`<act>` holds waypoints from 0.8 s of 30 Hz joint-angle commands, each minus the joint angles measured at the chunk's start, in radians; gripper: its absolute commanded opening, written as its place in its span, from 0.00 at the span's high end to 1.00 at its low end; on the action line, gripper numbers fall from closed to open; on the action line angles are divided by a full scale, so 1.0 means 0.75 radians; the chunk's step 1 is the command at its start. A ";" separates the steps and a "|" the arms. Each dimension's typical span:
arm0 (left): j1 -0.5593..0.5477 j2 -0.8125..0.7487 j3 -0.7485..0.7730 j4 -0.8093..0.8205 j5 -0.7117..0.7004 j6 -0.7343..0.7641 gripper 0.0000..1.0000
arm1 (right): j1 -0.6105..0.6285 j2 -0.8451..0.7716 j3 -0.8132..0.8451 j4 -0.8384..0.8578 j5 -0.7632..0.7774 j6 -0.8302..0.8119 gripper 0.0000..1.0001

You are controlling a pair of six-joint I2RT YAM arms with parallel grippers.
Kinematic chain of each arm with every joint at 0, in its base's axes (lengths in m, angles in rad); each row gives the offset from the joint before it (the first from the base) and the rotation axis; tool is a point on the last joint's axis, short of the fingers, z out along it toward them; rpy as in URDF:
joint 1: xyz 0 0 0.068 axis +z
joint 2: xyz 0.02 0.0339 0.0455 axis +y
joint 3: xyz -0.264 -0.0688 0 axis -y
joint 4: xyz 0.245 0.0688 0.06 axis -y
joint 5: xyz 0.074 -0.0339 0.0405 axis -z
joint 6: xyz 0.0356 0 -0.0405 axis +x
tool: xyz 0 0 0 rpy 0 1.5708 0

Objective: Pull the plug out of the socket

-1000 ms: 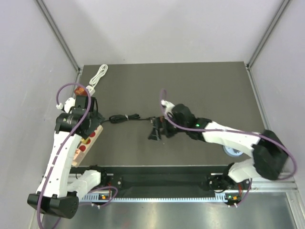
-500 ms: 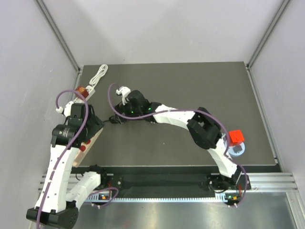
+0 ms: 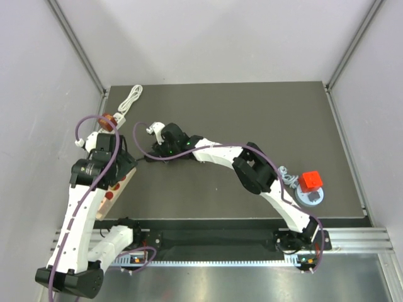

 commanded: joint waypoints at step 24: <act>0.008 0.066 -0.086 0.308 0.293 0.154 0.35 | -0.108 -1.114 -1.421 0.099 0.446 0.109 0.93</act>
